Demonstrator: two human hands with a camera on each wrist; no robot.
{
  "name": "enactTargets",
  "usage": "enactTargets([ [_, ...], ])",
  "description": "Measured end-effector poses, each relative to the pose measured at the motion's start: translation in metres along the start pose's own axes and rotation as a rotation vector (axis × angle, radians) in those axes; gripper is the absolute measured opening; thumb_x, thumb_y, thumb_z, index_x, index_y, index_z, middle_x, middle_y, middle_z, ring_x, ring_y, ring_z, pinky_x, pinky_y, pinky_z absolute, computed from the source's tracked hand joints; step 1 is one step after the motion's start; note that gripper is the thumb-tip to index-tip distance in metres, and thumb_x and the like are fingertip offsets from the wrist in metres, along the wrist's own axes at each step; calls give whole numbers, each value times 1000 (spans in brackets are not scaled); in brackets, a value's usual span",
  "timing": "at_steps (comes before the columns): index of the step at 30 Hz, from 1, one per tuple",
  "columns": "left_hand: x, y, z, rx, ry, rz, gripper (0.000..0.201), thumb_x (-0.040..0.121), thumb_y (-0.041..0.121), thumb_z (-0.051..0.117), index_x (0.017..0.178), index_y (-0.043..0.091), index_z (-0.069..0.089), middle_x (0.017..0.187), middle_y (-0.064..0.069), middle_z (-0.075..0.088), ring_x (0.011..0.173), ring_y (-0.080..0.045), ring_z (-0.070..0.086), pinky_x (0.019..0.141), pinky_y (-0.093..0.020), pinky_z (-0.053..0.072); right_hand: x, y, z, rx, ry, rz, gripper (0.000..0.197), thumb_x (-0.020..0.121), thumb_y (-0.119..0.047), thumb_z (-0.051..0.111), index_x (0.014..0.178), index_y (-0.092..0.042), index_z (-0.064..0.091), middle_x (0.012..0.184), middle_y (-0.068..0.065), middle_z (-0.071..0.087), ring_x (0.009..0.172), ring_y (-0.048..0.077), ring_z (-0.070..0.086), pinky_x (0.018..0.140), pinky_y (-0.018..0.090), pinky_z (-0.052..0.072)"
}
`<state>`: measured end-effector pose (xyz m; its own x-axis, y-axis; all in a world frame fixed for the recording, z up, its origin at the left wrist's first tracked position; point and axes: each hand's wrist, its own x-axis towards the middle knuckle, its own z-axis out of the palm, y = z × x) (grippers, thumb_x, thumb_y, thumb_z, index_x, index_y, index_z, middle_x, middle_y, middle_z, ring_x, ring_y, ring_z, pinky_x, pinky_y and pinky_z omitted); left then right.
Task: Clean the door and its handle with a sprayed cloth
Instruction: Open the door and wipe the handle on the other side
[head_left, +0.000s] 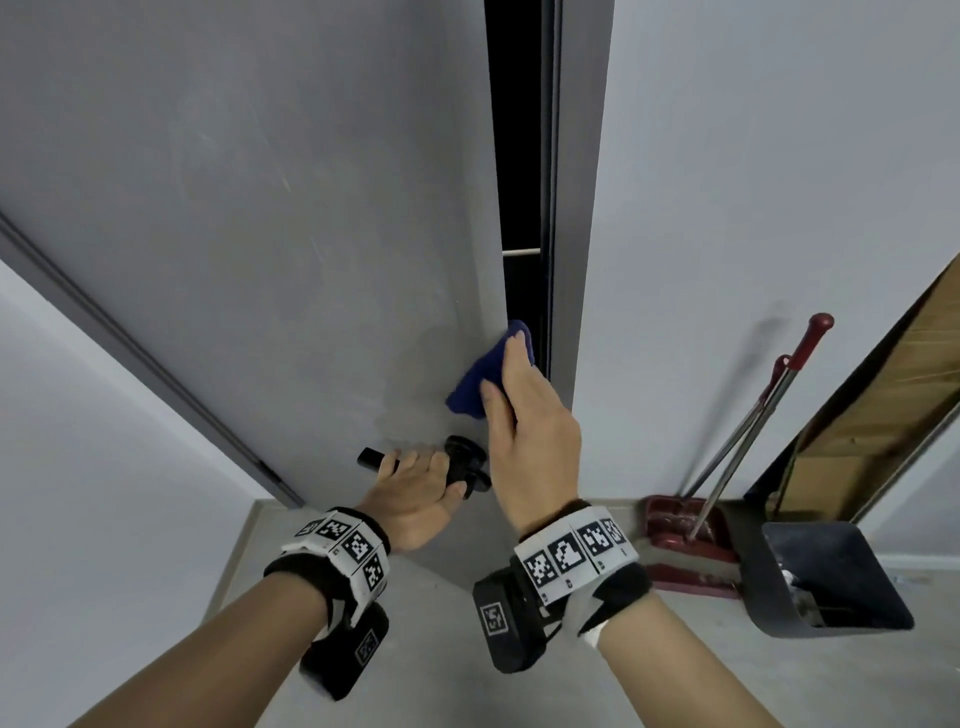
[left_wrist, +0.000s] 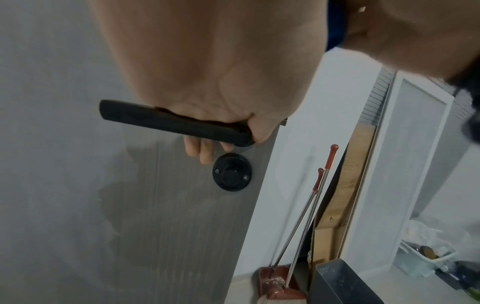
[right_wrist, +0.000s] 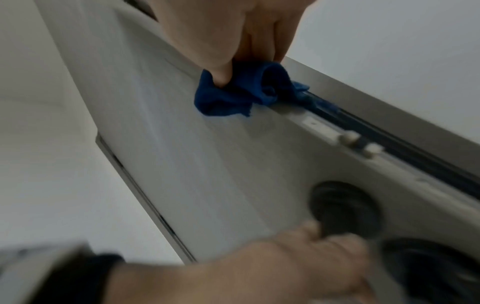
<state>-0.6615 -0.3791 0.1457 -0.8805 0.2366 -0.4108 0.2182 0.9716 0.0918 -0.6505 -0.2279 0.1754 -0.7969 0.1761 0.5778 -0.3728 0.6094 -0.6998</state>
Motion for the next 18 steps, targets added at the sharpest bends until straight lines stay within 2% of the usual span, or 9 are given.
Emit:
enactTargets([
  [2, 2, -2, 3, -21, 16, 13, 44, 106, 43, 23, 135, 14, 40, 137, -6, 48, 135, -22, 36, 121, -45, 13, 6, -2, 3, 8, 47, 2, 52, 101, -36, 42, 147, -11, 46, 122, 3, 68, 101, 15, 64, 79, 14, 40],
  [4, 5, -4, 5, -44, 28, 20, 43, 106, 43, 24, 134, 15, 41, 135, -4, 50, 133, -21, 37, 121, -44, 13, -2, 12, 7, -42, 7, -17, 54, 100, -40, 44, 147, -12, 45, 119, 2, 69, 97, 16, 64, 75, 21, 46],
  [6, 7, -5, 7, -44, 60, 34, 40, 106, 43, 25, 130, 17, 43, 132, -1, 51, 131, -20, 38, 120, -43, 14, -22, 38, 13, -105, -55, 14, 55, 97, -41, 50, 145, -14, 47, 103, 2, 69, 86, 19, 64, 63, 29, 49],
  [9, 7, -5, 8, -58, 104, 44, 30, 105, 42, 28, 116, 20, 45, 118, 3, 50, 124, -19, 40, 118, -40, 17, -49, 70, 24, -181, -113, 88, 57, 85, -32, 76, 137, -19, 57, 84, 0, 67, 74, 23, 65, 56, 28, 46],
  [12, 8, -5, 8, -77, 134, 66, 26, 106, 43, 28, 108, 23, 45, 107, 7, 46, 115, -16, 41, 116, -38, 19, -52, 79, 30, -90, -79, 172, 56, 79, -28, 83, 132, -21, 65, 80, -1, 73, 67, 19, 66, 60, 28, 50],
  [15, 9, -4, 7, -88, 146, 73, 24, 106, 43, 28, 105, 25, 43, 104, 7, 45, 109, -14, 39, 114, -36, 19, -57, 91, 38, -11, -62, 334, 44, 81, -33, 82, 123, -25, 72, 72, 7, 74, 60, 24, 63, 61, 34, 53],
  [16, 10, -3, 6, -85, 148, 73, 23, 106, 42, 28, 104, 25, 42, 104, 7, 44, 110, -15, 39, 114, -36, 19, -62, 99, 41, -34, -102, 371, 39, 82, -35, 80, 119, -25, 73, 76, 11, 75, 65, 28, 67, 64, 37, 54],
  [18, 10, -2, 5, -74, 158, 69, 22, 106, 42, 28, 102, 24, 40, 104, 6, 44, 111, -16, 41, 114, -35, 19, -79, 118, 46, -126, -272, 416, 34, 87, -38, 75, 118, -26, 74, 92, 13, 77, 83, 33, 71, 73, 38, 55],
])
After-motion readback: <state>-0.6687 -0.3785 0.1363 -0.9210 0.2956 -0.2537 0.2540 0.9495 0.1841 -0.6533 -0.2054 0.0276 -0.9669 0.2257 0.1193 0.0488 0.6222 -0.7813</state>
